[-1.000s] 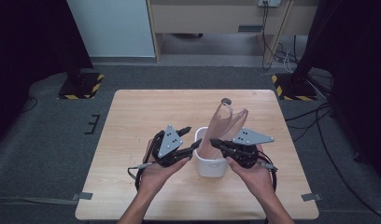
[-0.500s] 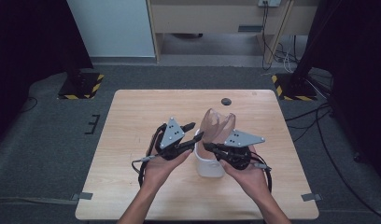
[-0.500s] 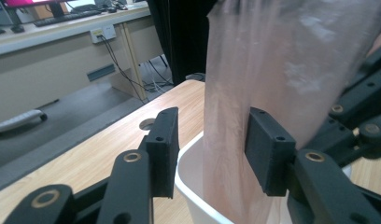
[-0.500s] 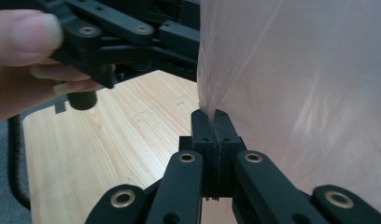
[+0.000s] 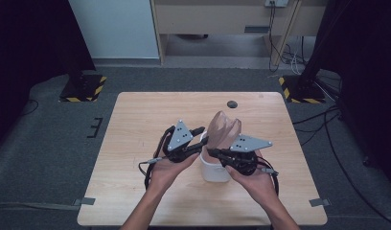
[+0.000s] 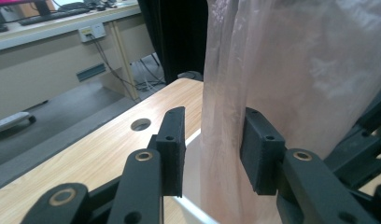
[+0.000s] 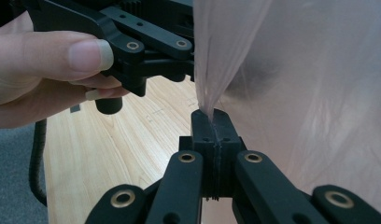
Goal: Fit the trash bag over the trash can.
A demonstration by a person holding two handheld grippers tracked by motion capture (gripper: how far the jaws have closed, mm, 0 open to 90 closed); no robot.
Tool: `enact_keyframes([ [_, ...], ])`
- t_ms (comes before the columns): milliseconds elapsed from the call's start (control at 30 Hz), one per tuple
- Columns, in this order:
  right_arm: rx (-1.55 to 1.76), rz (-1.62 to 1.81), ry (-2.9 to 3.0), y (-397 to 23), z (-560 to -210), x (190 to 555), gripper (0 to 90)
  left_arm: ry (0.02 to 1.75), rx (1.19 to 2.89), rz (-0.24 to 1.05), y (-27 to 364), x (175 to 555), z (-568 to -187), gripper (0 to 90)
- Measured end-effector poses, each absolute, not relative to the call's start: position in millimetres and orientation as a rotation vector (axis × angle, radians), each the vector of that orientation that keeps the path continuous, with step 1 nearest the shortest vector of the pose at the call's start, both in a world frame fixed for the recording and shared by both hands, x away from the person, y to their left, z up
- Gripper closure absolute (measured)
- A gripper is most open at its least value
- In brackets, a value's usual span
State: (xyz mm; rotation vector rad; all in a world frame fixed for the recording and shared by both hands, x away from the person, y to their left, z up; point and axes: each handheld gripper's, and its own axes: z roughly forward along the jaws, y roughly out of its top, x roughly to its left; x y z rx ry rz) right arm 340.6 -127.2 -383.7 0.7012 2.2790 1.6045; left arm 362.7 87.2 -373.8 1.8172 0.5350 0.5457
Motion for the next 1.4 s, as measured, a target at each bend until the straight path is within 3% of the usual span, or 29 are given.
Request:
enact_keyframes([
  [200, 0.708, 1.606, 2.275, -131.0, -384.7, 340.3, 90.0, 0.563, 1.851, 0.526, 89.2, 366.0, -375.5, 86.8],
  [267, 0.715, 1.604, 2.276, -132.5, -385.5, 340.1, 90.0, 0.571, 1.853, 0.525, 90.6, 366.3, -375.6, 89.7],
  [400, 0.723, 1.592, 2.263, -135.8, -386.1, 339.9, 90.0, 0.599, 1.851, 0.549, 93.8, 365.7, -375.8, 90.0],
  [800, 0.78, 1.57, 2.212, -143.1, -383.3, 340.7, 67.4, 0.624, 1.858, 0.578, 94.8, 361.8, -375.7, 90.0],
  [1067, 0.84, 1.6, 2.118, -148.1, -376.1, 343.2, 59.4, 0.644, 1.883, 0.615, 90.0, 359.6, -376.4, 90.0],
  [1167, 0.867, 1.592, 2.092, -148.7, -373.9, 344.9, 64.5, 0.632, 1.885, 0.616, 89.0, 357.4, -376.1, 90.0],
  [1300, 0.87, 1.573, 2.092, -149.4, -372.5, 346.2, 87.8, 0.626, 1.886, 0.611, 90.5, 355.9, -375.6, 90.0],
  [1400, 0.869, 1.573, 2.104, -148.2, -372.6, 346.9, 90.0, 0.622, 1.874, 0.612, 92.0, 356.1, -375.9, 88.3],
])
